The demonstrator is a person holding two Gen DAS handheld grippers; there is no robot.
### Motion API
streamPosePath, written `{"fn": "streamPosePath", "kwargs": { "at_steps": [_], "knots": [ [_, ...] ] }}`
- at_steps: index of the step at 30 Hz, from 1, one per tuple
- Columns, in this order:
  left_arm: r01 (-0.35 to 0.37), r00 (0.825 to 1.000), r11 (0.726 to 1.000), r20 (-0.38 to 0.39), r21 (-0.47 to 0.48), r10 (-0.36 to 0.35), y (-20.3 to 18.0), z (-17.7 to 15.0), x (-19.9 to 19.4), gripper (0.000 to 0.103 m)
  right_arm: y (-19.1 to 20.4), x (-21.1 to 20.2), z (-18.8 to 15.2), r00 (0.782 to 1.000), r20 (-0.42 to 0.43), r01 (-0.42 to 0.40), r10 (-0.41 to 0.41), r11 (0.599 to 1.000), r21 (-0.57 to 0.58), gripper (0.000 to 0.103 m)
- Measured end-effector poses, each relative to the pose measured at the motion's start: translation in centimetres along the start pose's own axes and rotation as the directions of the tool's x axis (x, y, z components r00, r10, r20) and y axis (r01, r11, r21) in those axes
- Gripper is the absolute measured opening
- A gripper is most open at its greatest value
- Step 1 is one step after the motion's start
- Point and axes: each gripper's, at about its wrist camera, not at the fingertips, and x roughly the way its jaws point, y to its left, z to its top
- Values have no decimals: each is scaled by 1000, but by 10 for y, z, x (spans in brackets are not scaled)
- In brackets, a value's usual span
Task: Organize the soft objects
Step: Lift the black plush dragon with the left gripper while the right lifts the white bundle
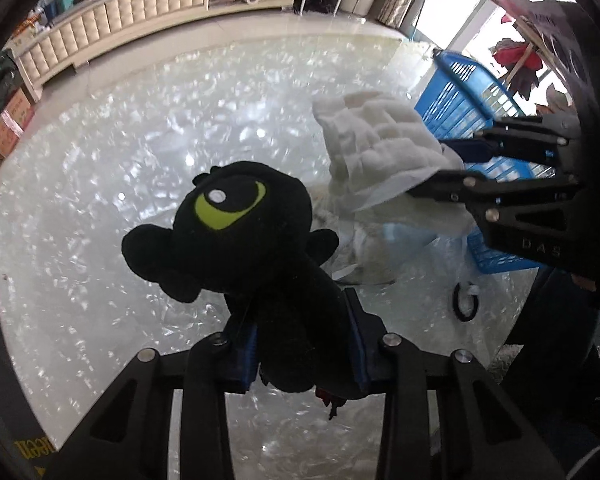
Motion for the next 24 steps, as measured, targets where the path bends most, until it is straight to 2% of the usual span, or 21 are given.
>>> {"fn": "streamPosePath", "kwargs": {
  "at_steps": [7,14,19,24],
  "knots": [
    [-70,995,998,65,-1,70,-28,-9,-35,34,11,-44,-20,995,99,20,-19,1000,-9,28],
    [-74,986,997,149,13,71,-64,-19,-58,34,13,-84,-41,982,188,16,-19,1000,16,28],
    [-83,968,996,240,19,76,-88,-16,-72,34,6,-106,-59,965,253,68,-74,997,34,28],
    [-89,959,996,274,25,79,-104,-6,-73,34,0,-130,-77,944,308,105,-121,992,69,28]
  ]
}}
